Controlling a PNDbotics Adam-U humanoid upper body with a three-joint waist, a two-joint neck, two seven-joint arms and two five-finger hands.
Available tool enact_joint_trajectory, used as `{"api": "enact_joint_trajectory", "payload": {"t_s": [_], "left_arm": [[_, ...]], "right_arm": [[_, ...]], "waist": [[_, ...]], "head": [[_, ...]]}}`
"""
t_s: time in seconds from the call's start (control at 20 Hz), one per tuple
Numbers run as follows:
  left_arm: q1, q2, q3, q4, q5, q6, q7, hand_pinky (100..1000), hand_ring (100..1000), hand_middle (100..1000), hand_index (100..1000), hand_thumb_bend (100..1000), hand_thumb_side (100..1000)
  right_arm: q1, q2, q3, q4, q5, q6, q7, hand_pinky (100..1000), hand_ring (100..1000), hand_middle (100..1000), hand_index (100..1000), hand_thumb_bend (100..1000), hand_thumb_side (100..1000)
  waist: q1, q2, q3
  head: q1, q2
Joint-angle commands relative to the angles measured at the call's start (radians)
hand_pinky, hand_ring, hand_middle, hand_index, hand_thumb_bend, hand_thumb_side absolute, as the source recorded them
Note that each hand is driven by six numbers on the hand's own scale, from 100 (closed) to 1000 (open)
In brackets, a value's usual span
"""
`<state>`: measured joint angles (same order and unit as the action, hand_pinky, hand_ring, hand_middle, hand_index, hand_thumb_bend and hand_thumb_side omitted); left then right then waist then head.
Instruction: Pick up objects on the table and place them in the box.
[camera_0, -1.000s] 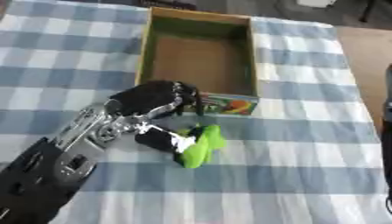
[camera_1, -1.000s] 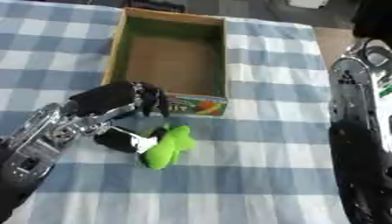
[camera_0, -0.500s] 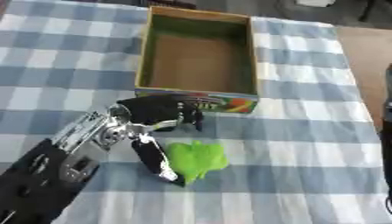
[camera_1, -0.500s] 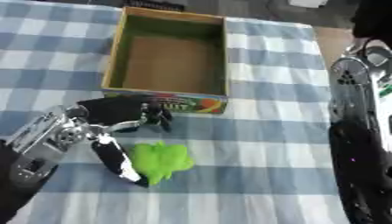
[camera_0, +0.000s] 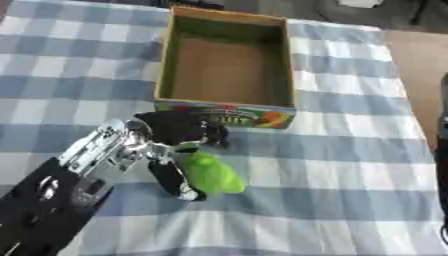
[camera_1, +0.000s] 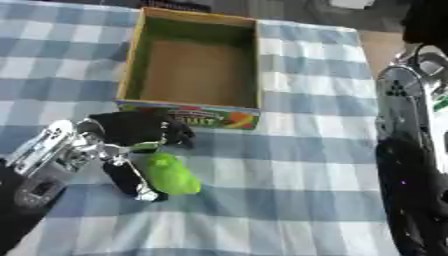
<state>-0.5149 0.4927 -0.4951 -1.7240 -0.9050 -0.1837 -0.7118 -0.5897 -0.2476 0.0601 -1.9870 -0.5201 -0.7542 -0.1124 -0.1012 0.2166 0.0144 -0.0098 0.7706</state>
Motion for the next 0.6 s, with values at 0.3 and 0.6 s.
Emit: {"api": "enact_joint_trajectory", "payload": {"t_s": [0.3,0.6], "left_arm": [[-0.001,0.003,0.017,-0.075,0.049,0.009,0.202,100,302,445,521,100,537],[0.006,0.012,0.008,-0.118,0.114,0.002,0.353,100,100,133,254,100,543]], "right_arm": [[-0.016,-0.005,-0.006,-0.013,-0.003,0.000,0.002,413,393,419,540,100,803],[-0.015,-0.007,-0.005,-0.013,-0.003,-0.001,0.003,413,393,418,540,100,802]], "waist": [[0.004,-0.013,0.001],[0.004,-0.013,0.001]], "head": [[-0.011,-0.001],[-0.011,-0.001]]}}
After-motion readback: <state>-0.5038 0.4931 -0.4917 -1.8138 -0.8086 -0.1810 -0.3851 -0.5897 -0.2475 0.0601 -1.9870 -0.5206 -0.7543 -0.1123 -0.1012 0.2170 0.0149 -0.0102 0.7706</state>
